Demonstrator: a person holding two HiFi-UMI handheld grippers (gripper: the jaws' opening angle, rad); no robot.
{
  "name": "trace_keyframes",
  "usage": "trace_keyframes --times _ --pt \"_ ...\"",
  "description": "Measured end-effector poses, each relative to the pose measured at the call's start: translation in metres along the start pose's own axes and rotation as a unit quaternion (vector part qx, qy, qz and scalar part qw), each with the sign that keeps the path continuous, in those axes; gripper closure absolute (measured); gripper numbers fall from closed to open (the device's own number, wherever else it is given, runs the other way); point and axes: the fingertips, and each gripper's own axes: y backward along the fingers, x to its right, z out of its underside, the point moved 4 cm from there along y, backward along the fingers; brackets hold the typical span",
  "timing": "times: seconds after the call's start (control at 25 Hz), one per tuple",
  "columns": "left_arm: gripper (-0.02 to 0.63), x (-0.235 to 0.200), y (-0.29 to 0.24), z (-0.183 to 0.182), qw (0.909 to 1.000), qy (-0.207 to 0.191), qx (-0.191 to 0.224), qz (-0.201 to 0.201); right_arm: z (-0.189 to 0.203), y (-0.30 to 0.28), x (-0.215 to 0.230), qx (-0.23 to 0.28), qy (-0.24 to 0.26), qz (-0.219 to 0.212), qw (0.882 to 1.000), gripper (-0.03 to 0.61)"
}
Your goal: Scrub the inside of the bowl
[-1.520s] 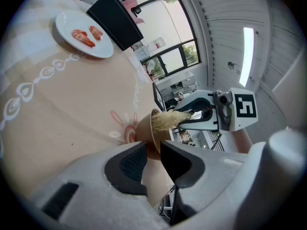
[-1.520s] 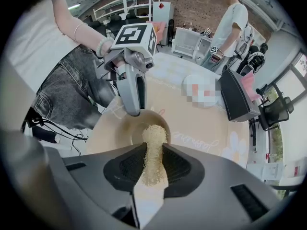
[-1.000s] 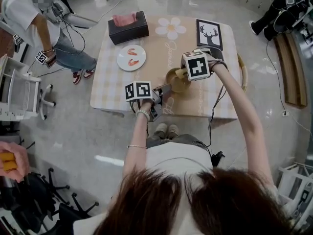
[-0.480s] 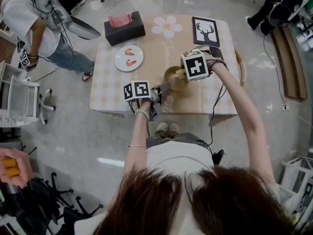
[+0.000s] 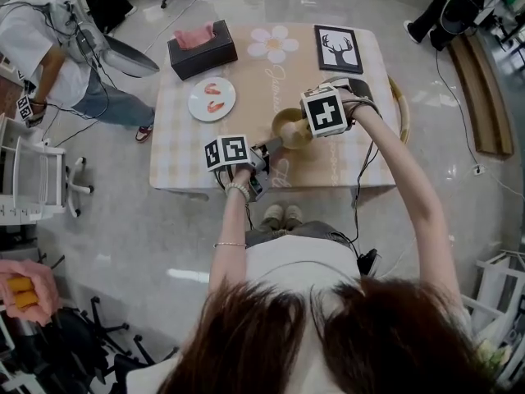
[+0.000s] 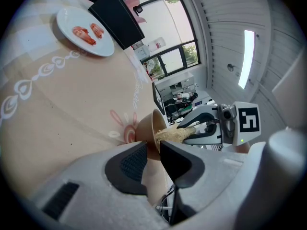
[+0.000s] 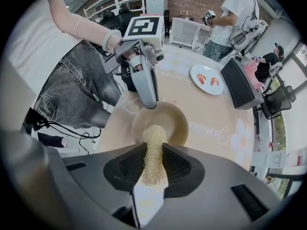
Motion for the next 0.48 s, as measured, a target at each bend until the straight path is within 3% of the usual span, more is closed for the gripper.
trace_keyframes --times 0.48 --pt "0.520 0.000 -0.001 0.001 1.0000 0.001 -0.002 0.005 -0.008 0.001 -0.014 -0.004 -0.003 -0.017 1.000 0.485"
